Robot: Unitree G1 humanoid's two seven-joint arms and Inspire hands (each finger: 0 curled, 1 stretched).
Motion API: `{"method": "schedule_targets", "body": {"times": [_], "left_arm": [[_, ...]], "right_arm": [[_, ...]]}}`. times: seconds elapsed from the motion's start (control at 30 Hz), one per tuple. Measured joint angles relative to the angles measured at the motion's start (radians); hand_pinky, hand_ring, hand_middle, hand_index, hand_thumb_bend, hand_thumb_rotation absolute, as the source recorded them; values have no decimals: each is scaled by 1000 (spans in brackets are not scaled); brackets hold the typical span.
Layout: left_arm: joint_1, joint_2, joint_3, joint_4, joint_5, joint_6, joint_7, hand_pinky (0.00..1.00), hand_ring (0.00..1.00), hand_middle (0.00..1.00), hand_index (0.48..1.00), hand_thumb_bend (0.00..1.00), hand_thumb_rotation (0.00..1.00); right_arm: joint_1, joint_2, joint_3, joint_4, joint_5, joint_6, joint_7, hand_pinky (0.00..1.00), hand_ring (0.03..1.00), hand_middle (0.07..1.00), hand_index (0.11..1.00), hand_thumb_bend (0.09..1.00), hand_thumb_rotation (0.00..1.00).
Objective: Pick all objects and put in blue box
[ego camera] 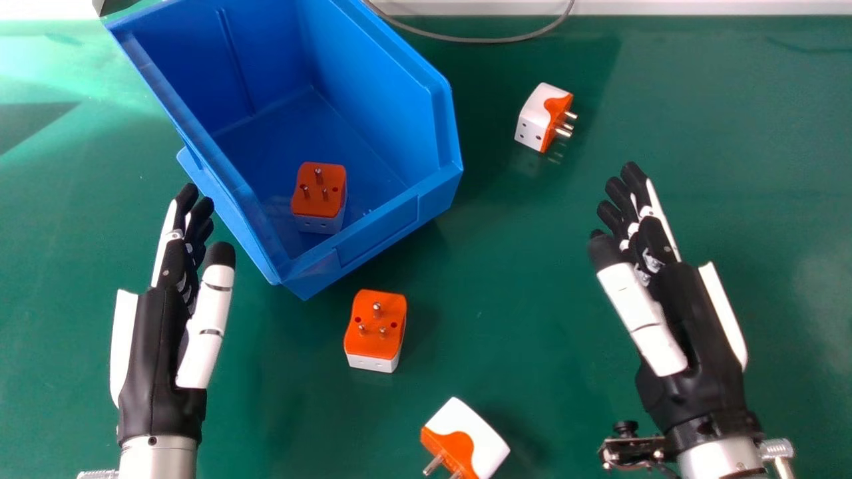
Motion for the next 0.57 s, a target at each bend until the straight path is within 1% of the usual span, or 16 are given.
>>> {"method": "schedule_targets", "body": {"times": [0.07,0.1,0.13,0.17,0.2,0.23,0.27,0.3,0.33,0.4,0.43,0.47,0.5,0.57], "left_arm": [[4,-7,0,-28,-70,45,-41,999,998,997,998,464,977],[6,-10,0,-45,-108,76,-63,1000,999,999,999,447,986],[9,-12,0,-61,-136,105,-77,1000,999,999,1000,439,989],[10,-13,1,-71,-156,124,-87,1000,999,999,1000,430,991],[11,-16,3,-86,-188,151,-102,1000,1000,1000,1000,413,993],[12,-20,5,-98,-217,173,-115,1000,1000,1000,1000,413,993],[13,-22,7,-107,-243,192,-128,1000,1000,1000,1000,392,995],[13,-22,9,-112,-262,205,-141,1000,1000,1000,1000,373,996],[13,-24,12,-119,-279,220,-154,1000,1000,1000,1000,344,998],[13,-32,18,-130,-307,240,-170,1000,1000,1000,1000,305,999],[13,-38,23,-133,-317,244,-180,1000,1000,1000,1000,291,999],[13,-42,25,-136,-322,248,-183,1000,1000,1000,1000,277,1000],[13,-45,26,-138,-324,253,-185,1000,1000,1000,1000,263,1000],[14,-53,32,-140,-324,260,-188,1000,1000,1000,1000,230,1000]], "right_arm": [[-1,2,-10,3,24,0,32,996,998,999,999,455,983],[-2,2,-15,4,45,-1,50,998,999,1000,1000,450,989],[-3,2,-22,5,53,-2,63,998,999,1000,1000,448,992],[-4,2,-28,7,58,-3,72,999,1000,1000,1000,446,993],[-5,3,-35,9,70,-3,83,999,1000,1000,1000,440,995],[-5,3,-42,11,81,-4,91,999,1000,1000,1000,440,995],[-6,5,-50,13,85,-4,96,999,1000,1000,1000,434,996],[-7,6,-55,17,88,-6,100,1000,1000,1000,1000,425,997],[-7,8,-60,19,91,-6,103,1000,1000,1000,1000,403,998],[-8,16,-70,23,92,-6,108,1000,1000,1000,1000,381,999],[-8,20,-73,24,92,-6,112,1000,1000,1000,1000,375,1000],[-8,22,-76,26,92,-6,115,1000,1000,1000,1000,369,1000],[-9,24,-78,29,92,-6,118,1000,1000,1000,1000,366,1000],[-9,30,-84,30,92,-6,120,1000,1000,1000,1000,350,1000]]}}
